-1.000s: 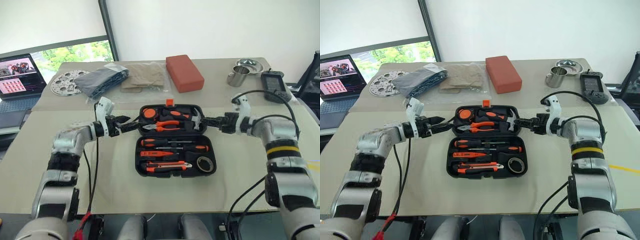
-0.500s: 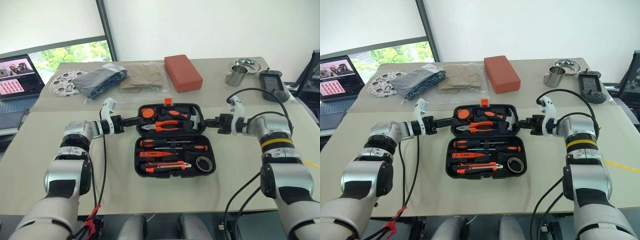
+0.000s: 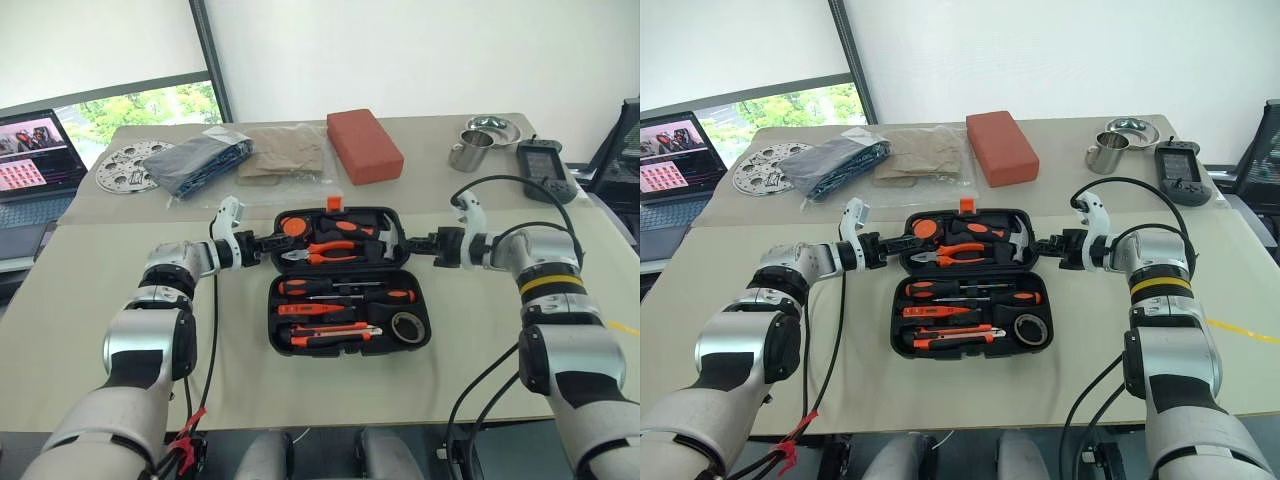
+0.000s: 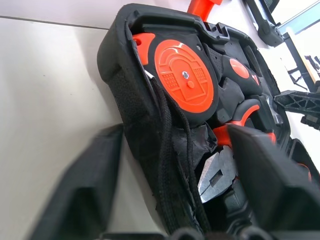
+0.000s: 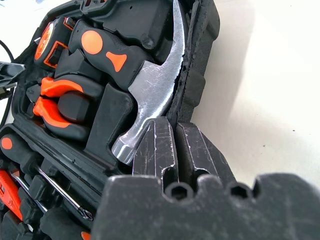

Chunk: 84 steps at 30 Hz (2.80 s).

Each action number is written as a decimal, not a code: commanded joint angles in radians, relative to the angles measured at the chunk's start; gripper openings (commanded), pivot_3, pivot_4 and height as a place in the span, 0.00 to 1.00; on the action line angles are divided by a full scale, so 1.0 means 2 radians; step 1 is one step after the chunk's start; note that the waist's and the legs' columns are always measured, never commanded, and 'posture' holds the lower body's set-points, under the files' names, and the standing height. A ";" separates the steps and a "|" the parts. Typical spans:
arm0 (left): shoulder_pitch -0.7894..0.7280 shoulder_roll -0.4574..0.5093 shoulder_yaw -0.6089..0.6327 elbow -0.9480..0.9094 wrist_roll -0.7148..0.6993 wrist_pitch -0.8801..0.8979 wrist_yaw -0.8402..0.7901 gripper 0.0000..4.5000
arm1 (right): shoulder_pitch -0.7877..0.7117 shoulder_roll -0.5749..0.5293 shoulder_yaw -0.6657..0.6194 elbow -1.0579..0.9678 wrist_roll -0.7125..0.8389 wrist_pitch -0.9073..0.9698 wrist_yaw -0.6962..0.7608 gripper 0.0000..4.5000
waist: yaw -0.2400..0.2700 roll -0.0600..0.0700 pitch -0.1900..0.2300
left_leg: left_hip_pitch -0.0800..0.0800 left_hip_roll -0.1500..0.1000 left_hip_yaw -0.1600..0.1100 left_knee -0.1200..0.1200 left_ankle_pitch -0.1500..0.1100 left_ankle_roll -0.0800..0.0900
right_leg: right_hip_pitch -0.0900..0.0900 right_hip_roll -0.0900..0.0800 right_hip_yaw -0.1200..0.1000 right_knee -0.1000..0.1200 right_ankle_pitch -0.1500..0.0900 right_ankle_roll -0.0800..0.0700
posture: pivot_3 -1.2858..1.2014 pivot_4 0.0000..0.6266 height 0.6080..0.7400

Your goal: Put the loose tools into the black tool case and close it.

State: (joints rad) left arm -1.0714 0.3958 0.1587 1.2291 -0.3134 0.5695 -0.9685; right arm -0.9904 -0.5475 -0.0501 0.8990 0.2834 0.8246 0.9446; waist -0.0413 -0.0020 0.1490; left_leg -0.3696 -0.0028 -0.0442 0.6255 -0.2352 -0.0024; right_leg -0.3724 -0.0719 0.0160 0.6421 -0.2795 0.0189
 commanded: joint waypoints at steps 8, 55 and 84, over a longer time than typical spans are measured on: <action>-0.008 0.001 0.002 -0.024 0.015 -0.030 -0.060 0.01 | -0.009 0.002 -0.031 -0.021 0.012 -0.070 0.013 0.00 | 0.000 0.000 0.000 | 0.000 0.000 0.000 0.000 0.000 0.000 | 0.000 0.000 0.000 0.000 0.000 0.000 | 0.52 0.24 0.75; 0.145 0.181 -0.259 -0.173 0.657 -0.921 0.587 0.77 | 0.212 -0.104 0.003 0.041 -0.116 -0.971 0.043 0.60 | 0.013 0.000 0.000 | 0.003 0.000 0.004 -0.001 0.004 -0.003 | 0.001 -0.002 0.002 0.000 0.001 -0.001 | 0.52 0.24 0.75; 0.054 0.052 -0.046 -0.038 0.126 -0.625 0.088 0.99 | 0.613 -0.206 0.013 -0.651 0.169 -0.310 0.068 0.60 | 0.015 -0.002 0.000 | 0.001 0.002 0.006 0.001 0.004 -0.004 | 0.001 -0.002 -0.001 0.000 -0.002 0.004 | 0.52 0.24 0.75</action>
State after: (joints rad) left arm -0.9144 0.5254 0.0268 1.2241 0.0474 -0.7931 -0.6577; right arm 0.2672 -0.9750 -0.0448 -0.3635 0.6113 0.1711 1.0854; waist -0.0119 -0.0053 0.1480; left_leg -0.3669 0.0009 -0.0321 0.6278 -0.2278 -0.0095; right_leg -0.3694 -0.0749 0.0133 0.6428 -0.2827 0.0261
